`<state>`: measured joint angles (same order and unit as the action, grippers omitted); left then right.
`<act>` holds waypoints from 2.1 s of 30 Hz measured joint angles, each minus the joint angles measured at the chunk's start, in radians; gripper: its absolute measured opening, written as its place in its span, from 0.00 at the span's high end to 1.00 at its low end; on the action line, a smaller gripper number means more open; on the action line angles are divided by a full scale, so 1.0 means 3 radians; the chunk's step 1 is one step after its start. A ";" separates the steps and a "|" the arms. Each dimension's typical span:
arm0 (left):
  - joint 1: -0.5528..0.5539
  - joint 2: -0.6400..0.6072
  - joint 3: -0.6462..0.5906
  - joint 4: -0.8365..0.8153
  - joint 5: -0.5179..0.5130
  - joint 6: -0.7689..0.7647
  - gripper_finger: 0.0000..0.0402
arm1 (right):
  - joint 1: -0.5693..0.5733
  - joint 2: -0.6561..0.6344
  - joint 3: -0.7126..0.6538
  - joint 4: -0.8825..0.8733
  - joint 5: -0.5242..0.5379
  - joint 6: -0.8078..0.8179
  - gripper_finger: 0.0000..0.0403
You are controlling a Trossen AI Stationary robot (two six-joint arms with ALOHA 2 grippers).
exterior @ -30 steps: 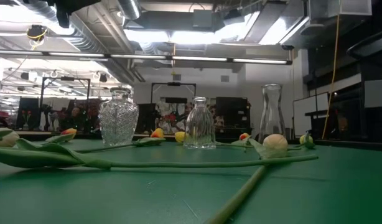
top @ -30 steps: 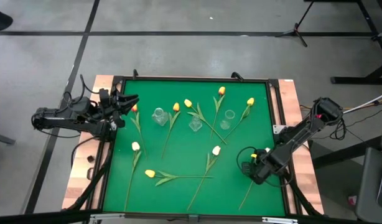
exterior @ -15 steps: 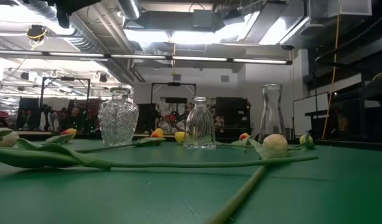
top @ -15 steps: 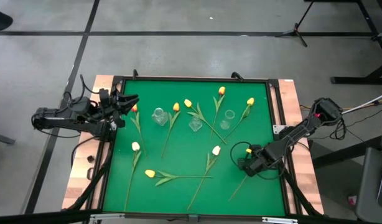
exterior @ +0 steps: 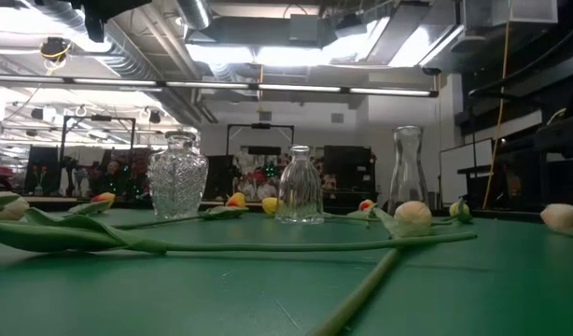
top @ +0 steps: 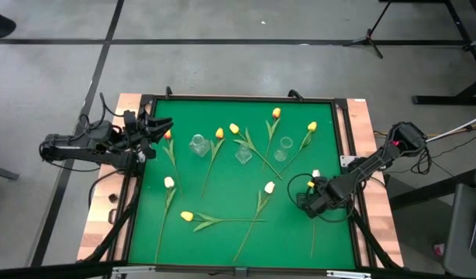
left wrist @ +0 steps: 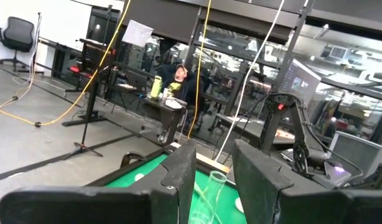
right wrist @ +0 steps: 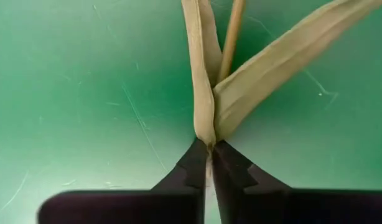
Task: Sort flowers into vase by color
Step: Put the right light yellow flower into the left transparent vase
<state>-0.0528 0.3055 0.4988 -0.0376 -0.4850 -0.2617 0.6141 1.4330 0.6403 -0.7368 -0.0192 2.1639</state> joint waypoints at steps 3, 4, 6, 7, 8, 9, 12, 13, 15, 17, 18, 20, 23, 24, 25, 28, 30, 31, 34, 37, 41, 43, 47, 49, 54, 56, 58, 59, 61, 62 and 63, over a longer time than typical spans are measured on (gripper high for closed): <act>0.0000 0.0000 0.0000 0.0000 0.0000 0.0000 0.75 | 0.0006 0.0003 0.0027 -0.0040 0.0110 -0.0016 0.95; 0.0000 0.0000 0.0000 0.0000 0.0000 0.0000 0.75 | 0.0006 0.0006 0.0049 -0.0081 0.0176 -0.0038 0.97; -0.0001 0.0000 0.0000 0.0001 0.0000 0.0000 0.75 | 0.0004 0.0011 0.0105 -0.0205 0.0413 -0.0073 0.98; 0.0000 0.0000 0.0000 0.0000 0.0000 0.0000 0.75 | 0.0000 0.0015 0.0126 -0.0313 0.0597 -0.0068 0.98; 0.0000 0.0000 0.0000 0.0000 0.0000 0.0000 0.75 | -0.0007 0.0019 0.0139 -0.0432 0.0744 -0.0055 0.98; -0.0001 0.0000 0.0000 0.0000 0.0001 0.0000 0.75 | -0.0014 0.0020 0.0160 -0.0471 0.0827 -0.0023 0.97; 0.0000 0.0000 0.0000 0.0000 0.0001 0.0000 0.75 | 0.0003 0.0014 0.0256 -0.0518 0.1084 0.0012 0.98; -0.0001 0.0000 0.0000 0.0000 0.0001 0.0001 0.75 | 0.0001 0.0014 0.0277 -0.0583 0.1157 0.0016 0.99; -0.0001 0.0001 0.0000 0.0000 0.0000 0.0002 0.75 | -0.0007 0.0014 0.0334 -0.0653 0.1322 0.0043 0.98; -0.0001 0.0001 0.0000 0.0000 0.0000 0.0003 0.75 | -0.0003 0.0013 0.0391 -0.0742 0.1489 0.0121 0.98; -0.0001 0.0001 0.0000 0.0000 0.0001 0.0003 0.75 | -0.0002 0.0013 0.0417 -0.0808 0.1573 0.0146 0.99; -0.0001 0.0001 0.0000 0.0000 0.0000 0.0003 0.75 | -0.0001 0.0012 0.0500 -0.0970 0.1780 0.0173 0.99; -0.0001 0.0001 0.0000 0.0000 0.0000 0.0003 0.75 | -0.0002 0.0008 0.0645 -0.1266 0.2119 0.0244 0.99; 0.0000 0.0001 0.0000 0.0000 0.0000 0.0003 0.75 | -0.0002 0.0008 0.0700 -0.1383 0.2226 0.0277 0.99; -0.0001 0.0001 0.0000 0.0000 0.0000 0.0003 0.75 | -0.0001 0.0008 0.0765 -0.1508 0.2324 0.0292 0.99; -0.0001 0.0001 0.0000 0.0000 0.0000 0.0004 0.75 | -0.0009 0.0008 0.0961 -0.1907 0.2583 0.0298 0.99; 0.0000 0.0001 0.0000 0.0000 0.0000 0.0004 0.75 | -0.0050 0.0007 0.1096 -0.2133 0.2771 0.0299 0.99; -0.0001 0.0001 0.0000 0.0000 0.0000 0.0004 0.75 | -0.0073 0.0006 0.1168 -0.2241 0.2876 0.0291 0.99; -0.0001 0.0001 0.0000 0.0000 0.0000 0.0005 0.75 | -0.0168 0.0004 0.1389 -0.2537 0.3275 0.0191 1.00; -0.0001 0.0001 0.0000 0.0000 0.0000 0.0006 0.75 | -0.0306 0.0003 0.1607 -0.2734 0.3615 -0.0007 1.00; -0.0001 0.0001 0.0000 0.0000 0.0000 0.0006 0.75 | -0.0489 0.0003 0.1917 -0.2753 0.4075 -0.0427 1.00; -0.0001 0.0001 0.0000 0.0000 0.0000 0.0007 0.75 | -0.0570 0.0002 0.2079 -0.2687 0.4254 -0.0701 1.00; -0.0001 0.0001 0.0000 0.0000 0.0000 0.0007 0.75 | -0.0706 0.0002 0.2359 -0.2293 0.4563 -0.1456 1.00; -0.0001 0.0001 0.0000 0.0000 0.0000 0.0007 0.75 | -0.0776 0.0001 0.2462 -0.1954 0.4660 -0.1957 1.00; -0.0001 0.0001 0.0000 0.0000 0.0000 0.0007 0.75 | -0.0993 0.0001 0.2548 -0.0718 0.4618 -0.3584 1.00; -0.0001 0.0001 0.0000 0.0000 0.0000 0.0007 0.75 | -0.1102 0.0007 0.2547 -0.0137 0.4428 -0.4264 1.00; -0.0001 0.0001 0.0000 0.0000 0.0000 0.0007 0.75 | -0.1224 0.0035 0.2548 0.0438 0.4169 -0.4875 1.00; -0.0001 0.0001 0.0000 0.0000 0.0000 0.0008 0.75 | -0.1279 0.0058 0.2548 0.0696 0.4028 -0.5165 1.00; 0.0000 0.0001 0.0000 0.0000 0.0000 0.0008 0.75 | -0.1388 0.0125 0.2548 0.1210 0.3744 -0.5643 1.00; -0.0001 0.0001 0.0000 -0.0001 0.0000 0.0008 0.75 | -0.1440 0.0162 0.2548 0.1455 0.3579 -0.5855 1.00; 0.0000 0.0001 0.0000 -0.0001 0.0000 0.0008 0.75 | -0.1495 0.0201 0.2548 0.1697 0.3407 -0.6050 1.00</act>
<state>-0.0529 0.3058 0.4988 -0.0380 -0.4850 -0.2592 0.1657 1.4933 1.4048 -0.2276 1.0028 0.3488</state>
